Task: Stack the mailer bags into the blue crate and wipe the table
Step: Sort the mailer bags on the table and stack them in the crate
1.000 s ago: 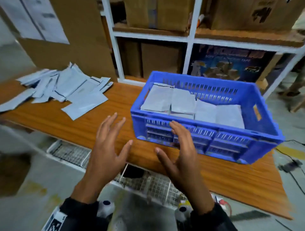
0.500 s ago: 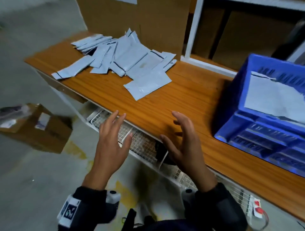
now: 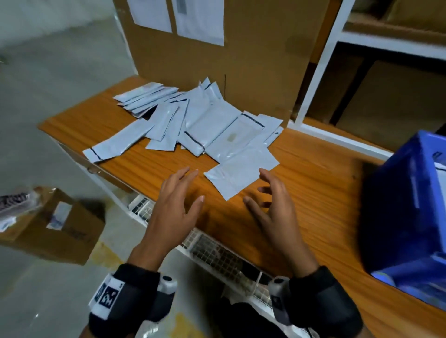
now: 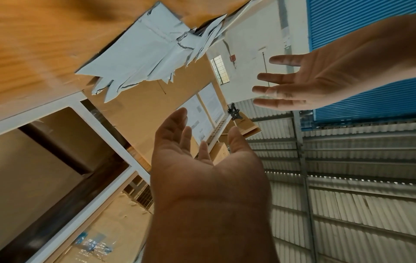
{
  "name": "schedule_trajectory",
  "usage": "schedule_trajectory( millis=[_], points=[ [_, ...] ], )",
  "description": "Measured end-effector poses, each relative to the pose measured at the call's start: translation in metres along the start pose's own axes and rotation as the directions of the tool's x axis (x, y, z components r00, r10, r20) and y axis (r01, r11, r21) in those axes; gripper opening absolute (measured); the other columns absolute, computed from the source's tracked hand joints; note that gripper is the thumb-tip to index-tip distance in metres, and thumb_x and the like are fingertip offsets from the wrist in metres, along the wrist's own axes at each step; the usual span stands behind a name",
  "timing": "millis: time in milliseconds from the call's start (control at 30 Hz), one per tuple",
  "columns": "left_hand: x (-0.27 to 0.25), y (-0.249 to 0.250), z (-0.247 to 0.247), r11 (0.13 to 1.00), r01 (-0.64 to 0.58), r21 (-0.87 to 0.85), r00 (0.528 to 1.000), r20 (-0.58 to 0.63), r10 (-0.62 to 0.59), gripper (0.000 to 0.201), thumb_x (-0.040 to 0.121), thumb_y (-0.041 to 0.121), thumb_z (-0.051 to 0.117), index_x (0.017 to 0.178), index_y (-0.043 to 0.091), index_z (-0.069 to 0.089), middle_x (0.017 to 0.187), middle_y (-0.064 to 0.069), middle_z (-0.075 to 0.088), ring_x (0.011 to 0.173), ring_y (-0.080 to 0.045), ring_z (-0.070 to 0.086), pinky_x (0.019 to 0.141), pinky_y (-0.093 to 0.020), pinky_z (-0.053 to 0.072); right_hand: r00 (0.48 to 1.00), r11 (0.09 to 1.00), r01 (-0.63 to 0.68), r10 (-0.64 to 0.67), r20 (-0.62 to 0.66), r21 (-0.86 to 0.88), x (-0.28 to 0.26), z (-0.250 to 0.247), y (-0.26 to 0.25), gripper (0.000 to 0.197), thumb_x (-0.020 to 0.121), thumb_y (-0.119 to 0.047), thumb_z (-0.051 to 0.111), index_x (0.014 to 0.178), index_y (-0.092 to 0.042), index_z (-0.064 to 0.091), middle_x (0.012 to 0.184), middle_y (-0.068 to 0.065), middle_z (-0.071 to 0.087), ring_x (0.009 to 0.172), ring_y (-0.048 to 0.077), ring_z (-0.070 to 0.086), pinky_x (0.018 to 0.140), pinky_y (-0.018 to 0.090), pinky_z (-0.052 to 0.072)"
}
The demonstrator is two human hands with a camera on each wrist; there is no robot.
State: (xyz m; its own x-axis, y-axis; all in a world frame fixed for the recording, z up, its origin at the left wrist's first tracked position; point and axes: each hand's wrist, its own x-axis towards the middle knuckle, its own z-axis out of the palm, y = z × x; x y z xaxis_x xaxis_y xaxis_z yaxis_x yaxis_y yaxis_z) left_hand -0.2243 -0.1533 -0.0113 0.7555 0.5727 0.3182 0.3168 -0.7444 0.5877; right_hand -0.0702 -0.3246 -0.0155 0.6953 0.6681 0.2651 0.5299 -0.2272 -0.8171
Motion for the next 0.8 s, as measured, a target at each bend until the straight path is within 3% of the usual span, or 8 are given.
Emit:
schedule_trajectory(
  millis=[200, 367, 567, 700, 800],
  points=[
    [0.1, -0.045, 0.005, 1.0, -0.017, -0.015, 0.994, 0.107, 0.018, 0.054, 0.094, 0.044, 0.05, 0.144, 0.025, 0.043, 0.148, 0.002, 0.041, 0.137, -0.014, 0.036, 0.109, -0.031, 0.033, 0.974, 0.974, -0.223, 0.221, -0.057, -0.033, 0.091, 0.027, 0.027, 0.068, 0.088, -0.036, 0.07, 0.146, -0.027, 0.036, 0.144, 0.001, 0.044, 0.113, 0.013, 0.055, 0.092, 0.034, 0.052],
    [0.181, -0.078, 0.018, 0.999, -0.008, -0.033, 0.981, 0.194, 0.014, 0.045, 0.095, 0.032, 0.059, 0.139, 0.022, 0.05, 0.145, 0.002, 0.046, 0.135, -0.015, 0.041, 0.11, -0.038, 0.039, 0.932, 0.92, -0.362, 0.355, -0.075, -0.147, 0.146, 0.05, 0.064, 0.067, 0.087, -0.041, 0.07, 0.144, -0.024, 0.039, 0.143, 0.005, 0.045, 0.121, 0.022, 0.053, 0.097, 0.037, 0.05],
    [0.261, -0.109, 0.034, 0.993, 0.062, -0.099, 0.968, 0.248, -0.036, 0.03, 0.094, 0.02, 0.062, 0.123, 0.014, 0.063, 0.128, -0.004, 0.058, 0.116, -0.022, 0.055, 0.101, -0.04, 0.046, 0.814, 0.77, -0.567, 0.579, -0.054, -0.292, 0.175, 0.073, 0.103, 0.065, 0.087, -0.045, 0.065, 0.139, -0.015, 0.044, 0.132, 0.018, 0.049, 0.121, 0.034, 0.048, 0.101, 0.037, 0.041],
    [0.312, -0.131, 0.055, 0.99, 0.13, -0.057, 0.949, 0.296, -0.108, 0.03, 0.095, 0.023, 0.061, 0.123, 0.011, 0.062, 0.123, -0.008, 0.062, 0.11, -0.025, 0.059, 0.098, -0.038, 0.047, 0.768, 0.664, -0.598, 0.635, -0.083, -0.449, 0.182, 0.091, 0.111, 0.06, 0.085, -0.05, 0.058, 0.135, -0.02, 0.044, 0.133, 0.011, 0.046, 0.123, 0.034, 0.042, 0.102, 0.04, 0.036],
    [0.341, -0.145, 0.074, 0.988, 0.151, 0.021, 0.931, 0.333, -0.149, 0.032, 0.092, 0.024, 0.064, 0.12, 0.007, 0.062, 0.118, -0.015, 0.064, 0.109, -0.032, 0.059, 0.091, -0.034, 0.042, 0.753, 0.611, -0.606, 0.647, -0.119, -0.51, 0.182, 0.101, 0.109, 0.053, 0.081, -0.042, 0.057, 0.129, -0.022, 0.044, 0.129, 0.006, 0.045, 0.122, 0.032, 0.042, 0.099, 0.042, 0.038]
  ],
)
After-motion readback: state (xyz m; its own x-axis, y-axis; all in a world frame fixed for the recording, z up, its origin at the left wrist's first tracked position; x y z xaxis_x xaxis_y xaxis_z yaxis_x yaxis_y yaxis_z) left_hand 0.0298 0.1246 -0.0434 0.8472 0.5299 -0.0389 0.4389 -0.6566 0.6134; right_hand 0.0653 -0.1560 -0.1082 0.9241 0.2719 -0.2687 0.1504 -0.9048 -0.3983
